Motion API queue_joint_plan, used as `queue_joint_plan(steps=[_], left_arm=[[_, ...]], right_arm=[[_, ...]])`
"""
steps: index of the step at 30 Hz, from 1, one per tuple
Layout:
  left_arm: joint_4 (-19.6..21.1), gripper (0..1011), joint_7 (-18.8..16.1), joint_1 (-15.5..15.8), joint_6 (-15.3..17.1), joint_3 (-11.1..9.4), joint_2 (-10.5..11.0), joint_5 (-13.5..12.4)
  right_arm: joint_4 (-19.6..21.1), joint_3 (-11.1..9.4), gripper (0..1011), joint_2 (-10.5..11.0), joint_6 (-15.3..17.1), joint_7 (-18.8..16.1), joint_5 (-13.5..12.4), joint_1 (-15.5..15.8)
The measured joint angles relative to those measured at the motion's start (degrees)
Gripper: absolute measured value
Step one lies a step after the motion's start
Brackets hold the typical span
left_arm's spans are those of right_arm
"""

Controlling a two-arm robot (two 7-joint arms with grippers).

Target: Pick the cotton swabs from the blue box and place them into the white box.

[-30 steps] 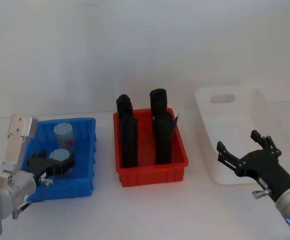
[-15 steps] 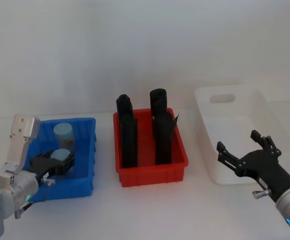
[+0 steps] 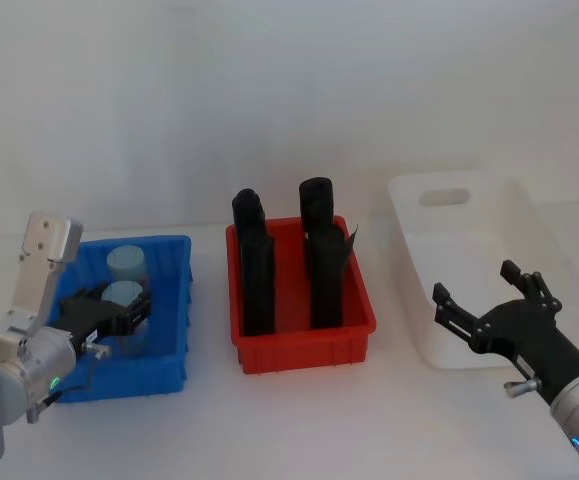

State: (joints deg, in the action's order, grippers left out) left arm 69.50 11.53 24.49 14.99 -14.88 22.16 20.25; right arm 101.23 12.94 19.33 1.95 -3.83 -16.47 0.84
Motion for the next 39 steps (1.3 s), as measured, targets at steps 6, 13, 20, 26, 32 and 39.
queue_joint_plan(steps=[6,13,20,26,32,39], left_arm=[[4.14,669,0.22,-0.50,1.04,0.53,0.78,-0.46],[9.45,669,1.32,-0.92,3.12,1.16,1.75,-0.79],[13.76,669,3.86,-0.93,5.11,1.60,2.58,-0.86],[15.85,669,6.65,-0.47,6.15,1.75,2.98,-0.89],[17.39,669,10.63,0.30,6.87,1.71,3.15,-0.73],[18.17,670,15.16,1.35,7.33,1.19,2.94,-0.26]], right_arm=[[0.00,0.00,1002,0.00,0.00,0.00,0.00,0.00],[0.00,0.00,1002,0.00,0.00,0.00,0.00,0.00],[0.00,0.00,1002,0.00,0.00,0.00,0.00,0.00],[0.00,0.00,1002,0.00,0.00,0.00,0.00,0.00],[0.00,0.00,1002,0.00,0.00,0.00,0.00,0.00],[0.00,0.00,1002,0.00,0.00,0.00,0.00,0.00]])
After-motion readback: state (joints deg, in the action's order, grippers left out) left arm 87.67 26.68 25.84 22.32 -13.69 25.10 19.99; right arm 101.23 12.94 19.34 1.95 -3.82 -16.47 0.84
